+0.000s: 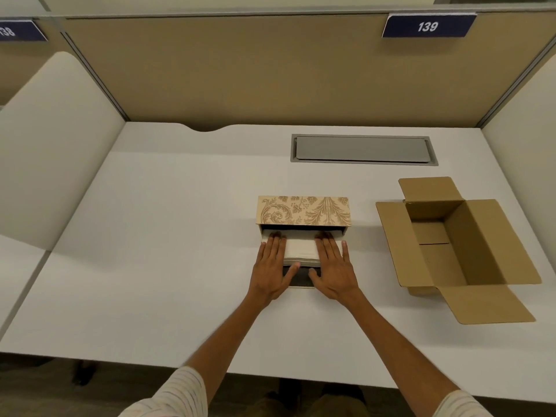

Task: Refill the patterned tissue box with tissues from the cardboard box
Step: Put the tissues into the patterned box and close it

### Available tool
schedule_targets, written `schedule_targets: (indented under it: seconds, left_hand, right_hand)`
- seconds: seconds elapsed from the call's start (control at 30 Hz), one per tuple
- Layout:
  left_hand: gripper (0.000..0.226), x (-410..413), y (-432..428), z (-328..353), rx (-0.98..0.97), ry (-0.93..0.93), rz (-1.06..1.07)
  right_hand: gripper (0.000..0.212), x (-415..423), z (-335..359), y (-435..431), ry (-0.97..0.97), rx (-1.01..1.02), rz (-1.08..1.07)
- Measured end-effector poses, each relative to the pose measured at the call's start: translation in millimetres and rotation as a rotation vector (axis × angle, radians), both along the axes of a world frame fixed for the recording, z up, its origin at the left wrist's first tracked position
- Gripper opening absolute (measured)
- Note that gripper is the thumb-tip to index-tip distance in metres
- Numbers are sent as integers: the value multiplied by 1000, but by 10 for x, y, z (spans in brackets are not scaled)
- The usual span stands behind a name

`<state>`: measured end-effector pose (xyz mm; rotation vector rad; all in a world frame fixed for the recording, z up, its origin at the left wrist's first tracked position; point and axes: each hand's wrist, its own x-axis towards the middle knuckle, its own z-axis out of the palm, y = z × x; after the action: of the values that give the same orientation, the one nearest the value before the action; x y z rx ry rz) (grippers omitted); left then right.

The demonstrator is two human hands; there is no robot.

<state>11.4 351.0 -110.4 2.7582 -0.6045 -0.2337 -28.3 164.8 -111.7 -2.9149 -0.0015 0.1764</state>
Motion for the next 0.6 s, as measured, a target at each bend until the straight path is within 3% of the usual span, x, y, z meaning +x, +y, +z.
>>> schedule_targets:
  seconds: [0.17, 0.33, 0.43, 0.5, 0.6]
  left_hand:
    - [65, 38, -54, 151, -121, 41, 112]
    - [37, 109, -35, 336, -248, -187, 169]
    - [13, 201, -84, 467, -283, -337, 165]
    - [13, 310, -120, 555, -274, -345, 169]
    - [22, 515, -157, 672, -294, -332, 167]
  right_hand:
    - [67, 14, 100, 59, -82, 131, -132]
    - [41, 30, 207, 110, -327, 250, -317]
    - [23, 113, 322, 109, -512, 291, -310]
    - [22, 228, 414, 79, -537, 284, -278]
    - [38, 465, 535, -32, -444, 281, -231]
